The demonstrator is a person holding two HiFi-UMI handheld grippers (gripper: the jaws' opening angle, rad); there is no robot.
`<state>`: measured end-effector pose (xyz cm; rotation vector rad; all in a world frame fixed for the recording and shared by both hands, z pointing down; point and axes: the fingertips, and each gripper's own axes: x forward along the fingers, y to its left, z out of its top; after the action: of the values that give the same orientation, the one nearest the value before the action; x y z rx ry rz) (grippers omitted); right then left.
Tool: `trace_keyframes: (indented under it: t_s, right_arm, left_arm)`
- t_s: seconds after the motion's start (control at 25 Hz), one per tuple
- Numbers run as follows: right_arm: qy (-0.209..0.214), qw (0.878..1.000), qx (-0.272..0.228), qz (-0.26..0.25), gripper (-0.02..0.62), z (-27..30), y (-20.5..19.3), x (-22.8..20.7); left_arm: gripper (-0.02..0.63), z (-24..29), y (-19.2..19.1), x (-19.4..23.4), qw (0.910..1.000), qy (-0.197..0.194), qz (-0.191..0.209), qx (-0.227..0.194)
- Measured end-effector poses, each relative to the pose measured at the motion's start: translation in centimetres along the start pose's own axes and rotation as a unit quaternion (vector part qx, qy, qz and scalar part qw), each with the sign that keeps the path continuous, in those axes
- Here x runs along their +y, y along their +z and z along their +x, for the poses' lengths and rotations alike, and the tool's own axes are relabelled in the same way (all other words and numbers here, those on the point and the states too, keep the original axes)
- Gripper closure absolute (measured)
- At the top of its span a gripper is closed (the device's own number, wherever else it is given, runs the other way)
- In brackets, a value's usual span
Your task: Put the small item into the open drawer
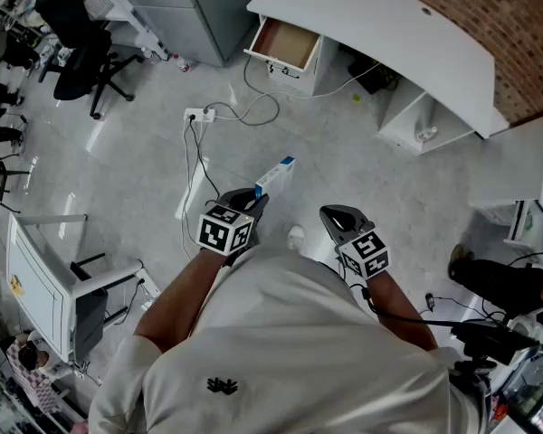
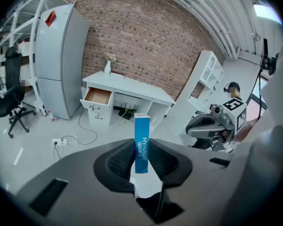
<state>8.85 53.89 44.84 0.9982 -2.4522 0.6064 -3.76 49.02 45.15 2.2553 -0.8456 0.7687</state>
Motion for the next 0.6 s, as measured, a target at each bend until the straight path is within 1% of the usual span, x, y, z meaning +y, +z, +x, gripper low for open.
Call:
trace_keyframes:
  t_s: [0.12, 0.32, 0.48, 0.6]
  right_arm:
    - [0.002, 1.0, -0.007, -0.009, 0.566, 0.5, 0.1, -0.2]
    - [0.002, 1.0, -0.004, -0.016, 0.566, -0.2, -1.0, -1.0]
    - [0.003, 1.0, -0.002, -0.015, 0.566, -0.6, -1.4, -1.7]
    - [-0.007, 1.0, 0.0, -0.016, 0.566, -0.2, -1.1, -3.0]
  left_arm:
    - [0.511, 0.3, -0.3, 0.6, 0.9999, 0.009, -0.004, -0.002]
    - [0.511, 0.8, -1.0, 0.3, 0.9997, 0.02, -0.016, -0.004]
    - [0.511, 0.9, -0.3, 0.9, 0.9991, 0.031, -0.026, -0.011]
    - [0.511, 1.4, 0.8, 2.1, 0.9987, 0.034, -0.036, -0.012]
